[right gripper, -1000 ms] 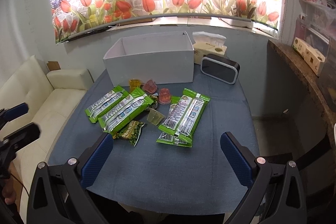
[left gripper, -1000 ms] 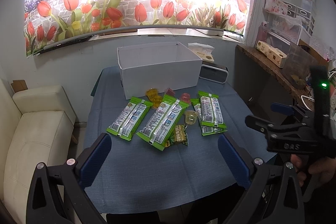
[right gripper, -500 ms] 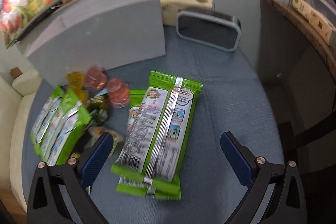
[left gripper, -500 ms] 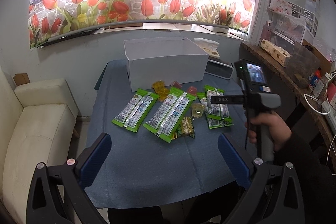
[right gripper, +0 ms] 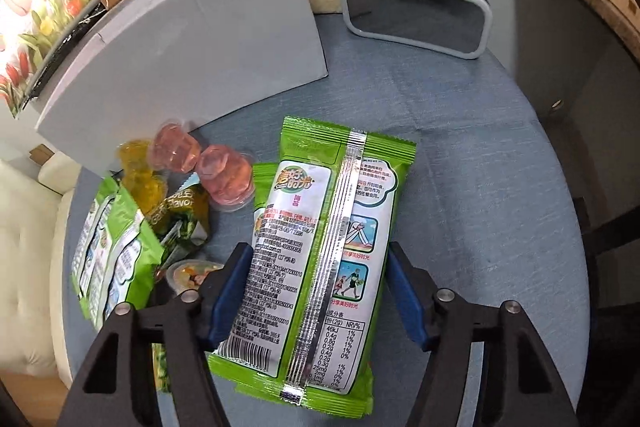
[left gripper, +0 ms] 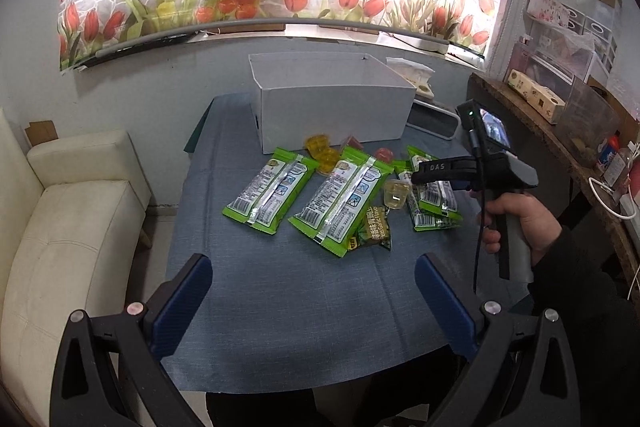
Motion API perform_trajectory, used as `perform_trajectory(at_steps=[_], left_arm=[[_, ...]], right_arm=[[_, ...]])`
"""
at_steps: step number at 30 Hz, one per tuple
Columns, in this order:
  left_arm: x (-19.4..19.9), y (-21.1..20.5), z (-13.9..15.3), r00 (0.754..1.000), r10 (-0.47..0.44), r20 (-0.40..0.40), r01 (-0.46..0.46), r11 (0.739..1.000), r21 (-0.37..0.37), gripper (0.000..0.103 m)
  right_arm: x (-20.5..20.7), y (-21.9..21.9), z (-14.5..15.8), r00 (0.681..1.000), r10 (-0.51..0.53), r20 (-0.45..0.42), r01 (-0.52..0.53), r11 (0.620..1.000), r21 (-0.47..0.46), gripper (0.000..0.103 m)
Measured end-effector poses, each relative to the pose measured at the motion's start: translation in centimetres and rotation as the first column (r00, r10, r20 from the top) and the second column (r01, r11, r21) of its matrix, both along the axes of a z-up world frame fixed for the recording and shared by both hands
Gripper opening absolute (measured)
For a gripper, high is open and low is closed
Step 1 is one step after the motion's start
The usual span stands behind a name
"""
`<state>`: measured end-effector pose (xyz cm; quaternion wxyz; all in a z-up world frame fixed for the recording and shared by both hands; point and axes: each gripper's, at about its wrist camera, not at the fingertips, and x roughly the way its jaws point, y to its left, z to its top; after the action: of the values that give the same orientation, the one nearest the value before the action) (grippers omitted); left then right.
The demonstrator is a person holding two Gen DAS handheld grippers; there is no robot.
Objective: Organize snacks
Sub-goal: 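Grasp a green snack bar packet with the right gripper while the left gripper grasps another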
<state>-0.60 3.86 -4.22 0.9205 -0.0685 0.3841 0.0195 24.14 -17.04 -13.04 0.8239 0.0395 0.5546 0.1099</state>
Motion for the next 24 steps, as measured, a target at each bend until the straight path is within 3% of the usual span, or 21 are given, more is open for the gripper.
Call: perform_trajectory(at_steps=[6,13,17,24], left_arm=[[2.3,-0.3,-1.3,0.998,-0.062,-0.015,0.062,0.998,-0.003,0.103],[8.9,-1.8,-3.6,0.981,-0.189,-0.049,0.190,0.982,0.022,0.103],[12.8,-3.1,-5.6,0.953,-0.288,-0.093,0.290,0.957,0.012,0.103],[19.4,-3.3,-10.4,0.908,-0.364,-0.209,0.367,0.930,-0.027,0.103]], right_arm=[[-2.7,-2.1,2.5,0.999,0.021,0.050,-0.023,0.999,0.045,0.071],[-7.9,-4.0,5.2,0.993,0.055,0.108,-0.062,0.996,0.068,0.071],[-11.1,-5.5,6.5,0.990,0.040,0.139,-0.049,0.997,0.064,0.071],[-14.6,-8.2,8.6,0.983,0.000,0.184,-0.020,0.994,0.108,0.071]])
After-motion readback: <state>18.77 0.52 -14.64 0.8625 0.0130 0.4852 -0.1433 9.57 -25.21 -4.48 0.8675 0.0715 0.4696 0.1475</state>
